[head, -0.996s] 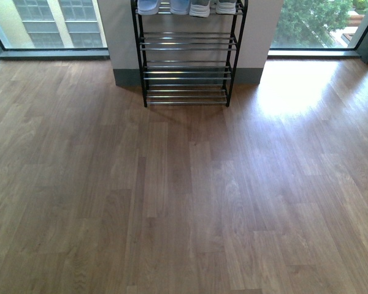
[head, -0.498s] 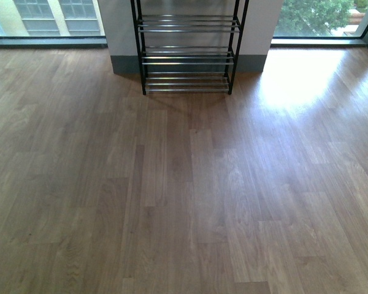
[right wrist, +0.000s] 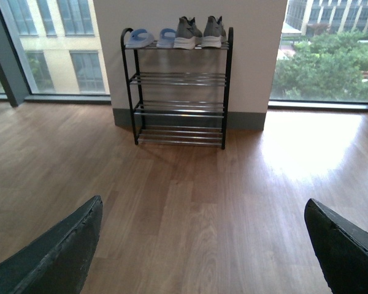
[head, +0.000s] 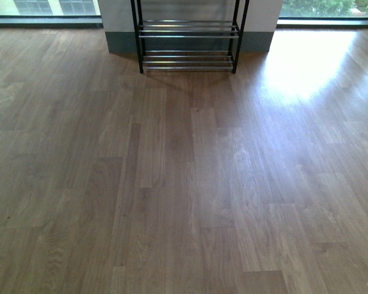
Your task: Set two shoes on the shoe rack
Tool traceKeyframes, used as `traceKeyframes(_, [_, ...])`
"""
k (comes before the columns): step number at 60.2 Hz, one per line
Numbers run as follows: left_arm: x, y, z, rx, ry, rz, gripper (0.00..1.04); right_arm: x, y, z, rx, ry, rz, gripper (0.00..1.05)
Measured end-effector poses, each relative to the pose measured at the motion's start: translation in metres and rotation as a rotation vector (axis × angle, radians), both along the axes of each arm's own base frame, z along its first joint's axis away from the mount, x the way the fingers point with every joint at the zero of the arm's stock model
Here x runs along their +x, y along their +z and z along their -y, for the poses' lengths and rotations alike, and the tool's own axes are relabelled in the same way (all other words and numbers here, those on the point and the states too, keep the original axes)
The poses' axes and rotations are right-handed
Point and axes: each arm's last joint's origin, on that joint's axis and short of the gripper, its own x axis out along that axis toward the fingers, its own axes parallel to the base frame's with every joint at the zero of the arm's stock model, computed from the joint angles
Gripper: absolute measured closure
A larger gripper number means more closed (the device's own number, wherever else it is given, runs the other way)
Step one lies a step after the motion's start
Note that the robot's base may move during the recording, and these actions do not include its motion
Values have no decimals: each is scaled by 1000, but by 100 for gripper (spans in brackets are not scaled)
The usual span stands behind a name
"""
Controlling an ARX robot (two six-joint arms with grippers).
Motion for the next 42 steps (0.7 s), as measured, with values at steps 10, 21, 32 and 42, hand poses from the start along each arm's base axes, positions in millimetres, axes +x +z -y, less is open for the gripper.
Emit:
traceKeyframes(10, [0, 0, 0, 0, 0, 0, 9, 0, 0, 0, 0, 0, 0, 9])
traceKeyframes(21, [0, 0, 0, 0, 0, 0, 9, 0, 0, 0, 0, 0, 0, 9])
traceKeyframes(32, [0, 0, 0, 0, 0, 0, 9, 0, 0, 0, 0, 0, 0, 9])
traceKeyframes(42, [0, 0, 0, 0, 0, 0, 9, 0, 0, 0, 0, 0, 0, 9])
